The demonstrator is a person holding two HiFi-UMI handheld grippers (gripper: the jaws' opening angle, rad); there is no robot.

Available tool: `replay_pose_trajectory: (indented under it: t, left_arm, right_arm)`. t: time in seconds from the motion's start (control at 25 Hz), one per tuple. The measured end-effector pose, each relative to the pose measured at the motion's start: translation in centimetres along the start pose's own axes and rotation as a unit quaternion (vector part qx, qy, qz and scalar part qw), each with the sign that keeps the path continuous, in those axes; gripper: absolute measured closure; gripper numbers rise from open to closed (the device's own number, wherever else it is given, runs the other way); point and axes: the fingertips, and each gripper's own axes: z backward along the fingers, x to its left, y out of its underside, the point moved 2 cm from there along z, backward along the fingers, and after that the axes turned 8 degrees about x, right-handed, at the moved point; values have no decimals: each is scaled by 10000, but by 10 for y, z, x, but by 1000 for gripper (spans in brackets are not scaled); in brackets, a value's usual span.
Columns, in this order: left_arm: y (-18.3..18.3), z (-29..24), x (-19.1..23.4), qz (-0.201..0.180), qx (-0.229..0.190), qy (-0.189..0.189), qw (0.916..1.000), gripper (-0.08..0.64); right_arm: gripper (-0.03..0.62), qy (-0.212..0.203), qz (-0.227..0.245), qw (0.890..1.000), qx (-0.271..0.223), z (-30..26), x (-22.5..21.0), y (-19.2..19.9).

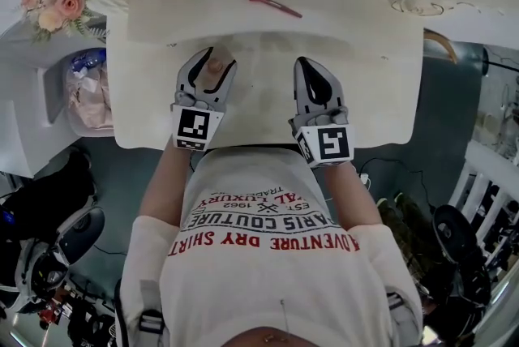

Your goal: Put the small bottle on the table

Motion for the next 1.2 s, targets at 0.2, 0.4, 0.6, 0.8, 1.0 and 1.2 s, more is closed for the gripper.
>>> replay_pose_trajectory:
  t: [0.2,0.4,0.6,0.8,1.0,1.2]
  left_arm:
    - [-19,18,0,-115,-122,-127,9998,345]
    - [-42,47,-6,-251,-292,-182,9991,347]
    - [-67,75,-6,-101,-463,-12,9989,400]
    - [-88,101,0,-254,-585,-324,9974,537]
    - [-105,124,4,-273,-758,-451,9957,552]
    - [-114,139,11,-328,-782,-575,9947,552]
  right_arm:
    - [594,-61,101,9998,-142,9,9,-14]
    - [594,-162,122,9995,-226,22,21,-24]
    - [594,-304,219,9986,-382,34,32,-42]
    - [594,-374,253,9972,-597,45,39,-63]
    - [594,-393,232,9958,-792,52,41,-80]
    - [594,-410,245,9950,-879,55,42,-89]
